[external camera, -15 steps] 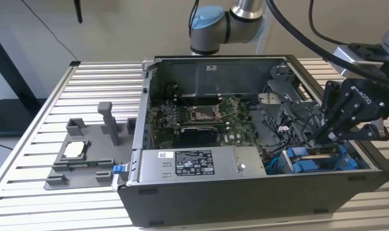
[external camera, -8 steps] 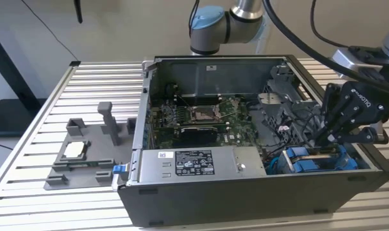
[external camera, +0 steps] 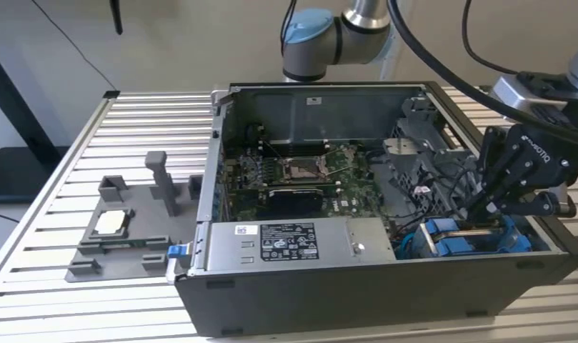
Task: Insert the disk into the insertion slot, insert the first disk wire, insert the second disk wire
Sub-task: 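Insert the second disk wire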
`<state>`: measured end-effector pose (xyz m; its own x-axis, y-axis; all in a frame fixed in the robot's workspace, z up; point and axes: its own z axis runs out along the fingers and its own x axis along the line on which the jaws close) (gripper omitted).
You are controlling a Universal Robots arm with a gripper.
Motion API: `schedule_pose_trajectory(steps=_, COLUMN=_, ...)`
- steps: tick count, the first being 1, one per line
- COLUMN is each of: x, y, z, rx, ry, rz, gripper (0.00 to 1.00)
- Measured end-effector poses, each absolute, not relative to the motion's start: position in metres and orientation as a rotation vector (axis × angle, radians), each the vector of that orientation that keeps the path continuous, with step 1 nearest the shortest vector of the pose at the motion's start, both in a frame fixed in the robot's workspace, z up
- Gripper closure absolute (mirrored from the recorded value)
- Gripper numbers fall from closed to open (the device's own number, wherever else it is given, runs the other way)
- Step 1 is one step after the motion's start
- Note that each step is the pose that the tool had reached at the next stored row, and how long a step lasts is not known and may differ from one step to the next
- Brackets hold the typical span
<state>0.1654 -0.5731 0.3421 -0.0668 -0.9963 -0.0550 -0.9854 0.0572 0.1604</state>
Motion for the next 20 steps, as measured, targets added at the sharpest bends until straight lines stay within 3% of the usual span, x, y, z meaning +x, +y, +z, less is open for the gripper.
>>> schedule_pose_trajectory(steps=20, x=0.1668, y=-0.5746, z=0.3403, rx=2.1, ry=-2.233, rz=-0.235, gripper=0.84)
